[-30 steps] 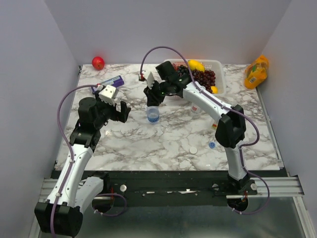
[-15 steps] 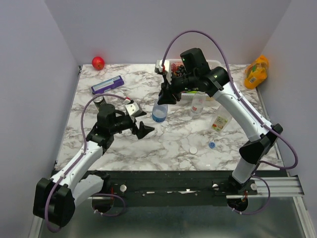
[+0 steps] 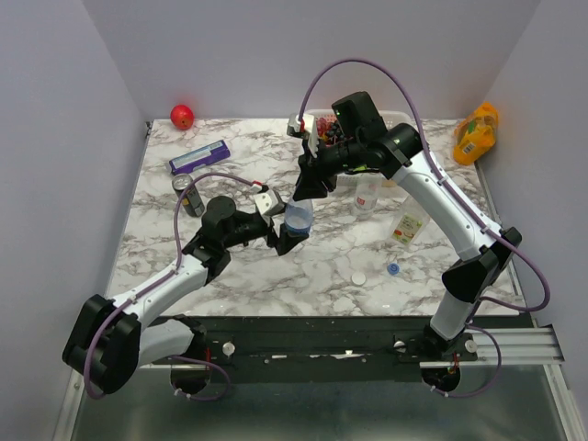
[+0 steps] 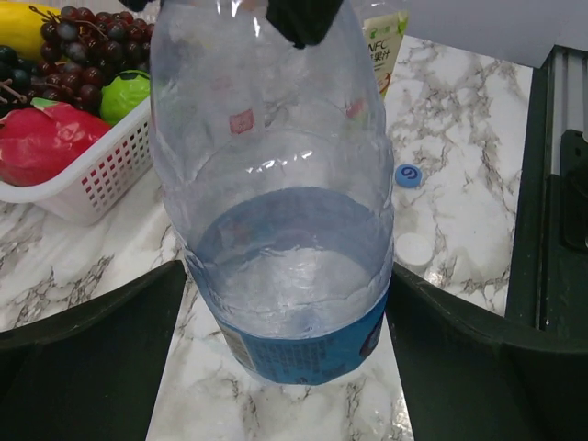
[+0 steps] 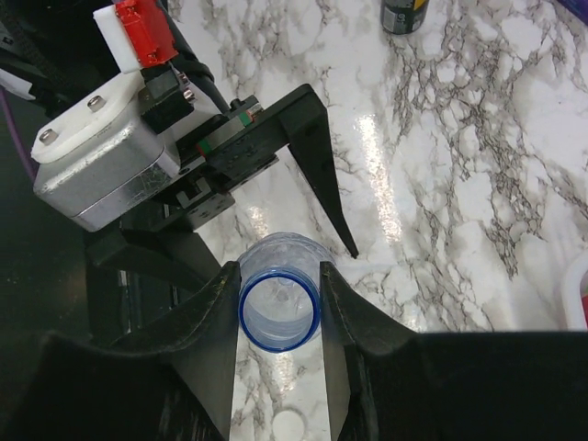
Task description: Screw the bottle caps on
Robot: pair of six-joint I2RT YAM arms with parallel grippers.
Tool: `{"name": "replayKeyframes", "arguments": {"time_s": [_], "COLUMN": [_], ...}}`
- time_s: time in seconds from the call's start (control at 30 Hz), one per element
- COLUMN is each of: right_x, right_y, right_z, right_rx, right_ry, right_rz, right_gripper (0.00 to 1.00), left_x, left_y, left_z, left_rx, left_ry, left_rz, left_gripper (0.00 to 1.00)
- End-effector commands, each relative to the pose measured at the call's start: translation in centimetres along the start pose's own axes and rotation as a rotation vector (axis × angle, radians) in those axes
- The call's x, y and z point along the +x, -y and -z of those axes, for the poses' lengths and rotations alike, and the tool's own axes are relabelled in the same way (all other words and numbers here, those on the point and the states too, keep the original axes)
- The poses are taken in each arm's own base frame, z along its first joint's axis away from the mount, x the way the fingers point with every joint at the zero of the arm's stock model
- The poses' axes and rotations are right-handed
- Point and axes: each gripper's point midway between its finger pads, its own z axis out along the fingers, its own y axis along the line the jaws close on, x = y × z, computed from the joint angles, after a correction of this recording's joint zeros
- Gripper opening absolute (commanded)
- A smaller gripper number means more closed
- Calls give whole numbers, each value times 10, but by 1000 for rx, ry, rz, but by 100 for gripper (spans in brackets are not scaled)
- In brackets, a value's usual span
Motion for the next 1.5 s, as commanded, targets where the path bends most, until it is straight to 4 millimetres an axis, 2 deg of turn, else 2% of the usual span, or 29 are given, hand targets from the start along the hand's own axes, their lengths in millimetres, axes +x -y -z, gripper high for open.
{"name": "replayKeyframes", "arguments": {"time_s": [0.0,0.27,0.47,0.63,0.77,0.87,0.9,0.97,1.0,1.03,1.1,1.13,1.2,1.23,1.3,1.33,1.37,1.43,1.47], "right_x": [-5,-5,-7,-4,1,4,6,6,0,-3,-7,-11,-2,10,39,52,84,115,140], "right_y": [-14,-19,-23,-26,-25,-21,-21,-17,-15,-5,4,17,25,32,33,34,22,15,5], "right_z": [6,6,9,11,8,5,4,5,10,17,35,52,72,89,99,106,104,106,104], "right_rx": [-32,-46,-46,-49,-48,-40,-41,-16,7,75,147,216,263,293,292,297,263,227,203], "right_ry": [23,35,40,34,25,15,9,0,9,2,-5,1,-16,-28,-88,-128,-191,-257,-291], "right_rz": [-27,-47,-46,-49,-60,-71,-78,-79,-60,-36,-4,25,15,12,15,106,127,279,307], "right_gripper": [17,17,17,18,19,20,22,35,40,50,58,62,64,64,64,64,64,65,65], "left_x": [-13,-6,7,6,-3,-11,-12,-12,-11,-10,-6,-3,-1,4,5,6,8,9,11], "left_y": [2,22,19,15,16,18,19,21,21,20,20,19,21,19,20,21,21,21,20], "left_z": [-6,-13,-15,-17,-19,-19,-19,-18,-18,-17,-14,-12,-7,-4,2,3,6,8,9], "left_rx": [-6,59,43,28,34,45,51,57,57,51,36,27,16,-3,-15,-14,-18,-29,-35], "left_ry": [66,56,7,13,46,75,77,77,74,70,51,41,29,17,7,2,-13,-23,-31], "left_rz": [8,27,25,39,36,39,40,39,40,42,48,50,53,46,42,32,36,39,39], "left_gripper": [93,88,87,85,71,65,63,57,55,54,53,53,52,51,45,43,36,31,23]}}
